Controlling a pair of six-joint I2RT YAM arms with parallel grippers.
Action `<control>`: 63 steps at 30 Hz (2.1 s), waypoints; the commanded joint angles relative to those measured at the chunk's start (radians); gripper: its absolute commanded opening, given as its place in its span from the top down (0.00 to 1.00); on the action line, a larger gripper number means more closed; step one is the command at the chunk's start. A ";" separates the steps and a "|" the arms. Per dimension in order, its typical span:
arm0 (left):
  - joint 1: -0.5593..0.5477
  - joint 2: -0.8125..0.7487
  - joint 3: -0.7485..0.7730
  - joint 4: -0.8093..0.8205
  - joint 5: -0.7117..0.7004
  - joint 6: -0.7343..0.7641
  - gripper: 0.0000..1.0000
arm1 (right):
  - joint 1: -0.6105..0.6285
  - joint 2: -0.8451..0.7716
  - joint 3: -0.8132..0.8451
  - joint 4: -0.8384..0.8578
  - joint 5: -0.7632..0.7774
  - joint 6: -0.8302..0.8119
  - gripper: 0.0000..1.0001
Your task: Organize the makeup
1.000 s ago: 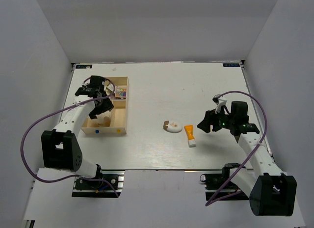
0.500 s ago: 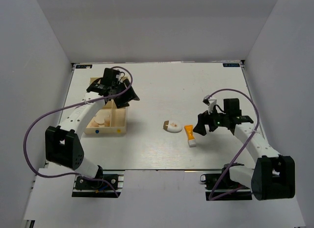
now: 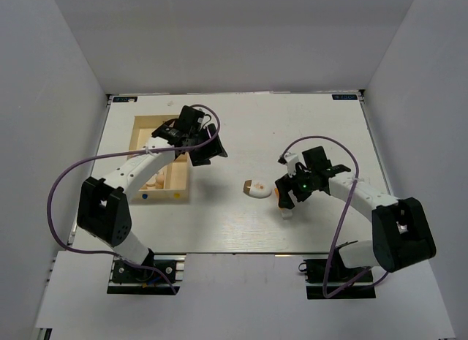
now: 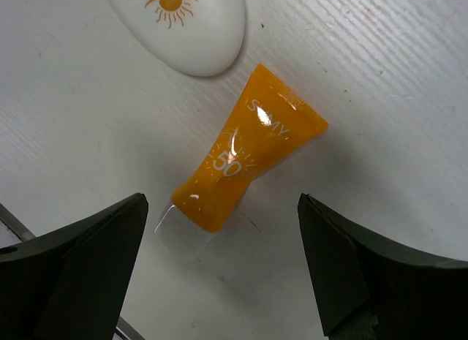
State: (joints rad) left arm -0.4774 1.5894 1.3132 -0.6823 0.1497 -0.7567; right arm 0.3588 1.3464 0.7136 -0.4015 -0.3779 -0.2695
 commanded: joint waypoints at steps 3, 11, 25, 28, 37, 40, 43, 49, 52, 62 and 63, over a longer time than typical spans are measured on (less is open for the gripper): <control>-0.023 -0.048 0.017 0.001 -0.056 -0.004 0.25 | 0.060 0.040 0.041 0.000 0.120 0.039 0.11; -0.032 -0.121 -0.040 0.047 -0.107 -0.001 0.25 | 0.120 0.080 0.027 0.030 0.269 0.062 0.29; -0.032 -0.485 -0.224 0.287 -0.225 0.071 0.23 | 0.121 0.068 0.102 -0.039 0.232 -0.086 0.67; -0.032 -0.517 -0.242 0.290 -0.228 0.069 0.23 | 0.118 0.060 0.158 -0.056 0.209 -0.114 0.78; -0.032 -0.646 -0.276 0.322 -0.214 0.074 0.23 | 0.141 0.086 0.364 -0.040 -0.028 -0.122 0.90; -0.032 -0.693 -0.292 0.369 -0.191 0.080 0.23 | 0.176 0.161 0.501 -0.014 -0.123 -0.090 0.90; -0.032 -0.730 -0.295 0.409 -0.161 0.083 0.23 | 0.236 0.287 0.633 0.009 -0.179 -0.022 0.90; -0.032 -0.746 -0.241 0.353 -0.113 0.097 0.23 | 0.347 0.586 1.012 0.082 -0.240 0.130 0.90; -0.032 -0.770 -0.229 0.313 -0.128 0.097 0.23 | 0.396 0.720 1.162 0.142 -0.263 0.237 0.90; -0.032 -0.853 -0.261 0.224 -0.194 0.073 0.23 | 0.488 0.870 1.184 0.535 -0.196 0.608 0.90; -0.032 -0.853 -0.262 0.221 -0.196 0.074 0.23 | 0.503 0.875 1.176 0.559 -0.176 0.651 0.90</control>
State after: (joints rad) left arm -0.5060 0.7452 1.0466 -0.4305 -0.0250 -0.6785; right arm 0.8429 2.2292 1.8984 -0.0502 -0.5858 0.2184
